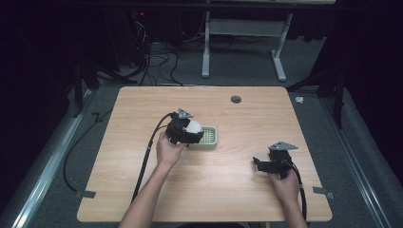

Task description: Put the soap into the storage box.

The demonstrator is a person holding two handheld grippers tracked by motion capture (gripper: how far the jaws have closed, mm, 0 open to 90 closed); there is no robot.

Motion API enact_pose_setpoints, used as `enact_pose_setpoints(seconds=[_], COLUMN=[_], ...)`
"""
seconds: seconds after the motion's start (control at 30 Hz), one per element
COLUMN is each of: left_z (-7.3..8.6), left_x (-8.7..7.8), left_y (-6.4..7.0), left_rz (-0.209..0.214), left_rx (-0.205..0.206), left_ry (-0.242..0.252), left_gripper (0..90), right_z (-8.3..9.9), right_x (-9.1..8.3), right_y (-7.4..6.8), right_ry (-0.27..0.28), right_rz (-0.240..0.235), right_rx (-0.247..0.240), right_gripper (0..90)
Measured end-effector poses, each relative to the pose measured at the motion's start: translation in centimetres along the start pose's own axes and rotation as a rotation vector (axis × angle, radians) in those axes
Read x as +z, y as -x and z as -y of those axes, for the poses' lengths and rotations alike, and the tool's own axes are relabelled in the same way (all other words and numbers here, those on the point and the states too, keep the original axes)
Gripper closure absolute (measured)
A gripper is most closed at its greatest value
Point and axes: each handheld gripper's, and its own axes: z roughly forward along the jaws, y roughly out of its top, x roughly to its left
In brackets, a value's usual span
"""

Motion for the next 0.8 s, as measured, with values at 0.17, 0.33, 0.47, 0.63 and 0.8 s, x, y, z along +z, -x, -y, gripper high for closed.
enact_pose_setpoints(seconds=[0.17,0.33,0.47,0.63,0.8], left_z=[0.0,-0.1,-0.2,-0.1,0.3], left_x=[0.9,2.3,3.3,4.3,5.7], left_y=[0.0,0.0,0.2,0.5,0.5], left_rz=[-0.008,-0.028,-0.041,-0.042,-0.055], left_rx=[-0.002,-0.002,0.002,0.003,0.0], left_ry=[-0.01,-0.025,-0.032,-0.042,-0.068], left_gripper=[24.1,24.1,24.1,24.1,24.1], right_z=[0.0,0.0,0.0,0.0,0.0], right_x=[0.0,0.0,0.0,0.0,0.0], right_y=[0.0,0.0,0.0,0.0,0.0], right_ry=[-0.001,-0.001,0.0,0.001,0.001], right_rz=[0.0,0.001,0.001,0.002,0.002], right_rx=[0.0,0.001,0.004,0.001,0.001], right_gripper=[20.0,20.0,20.0,20.0,20.0])
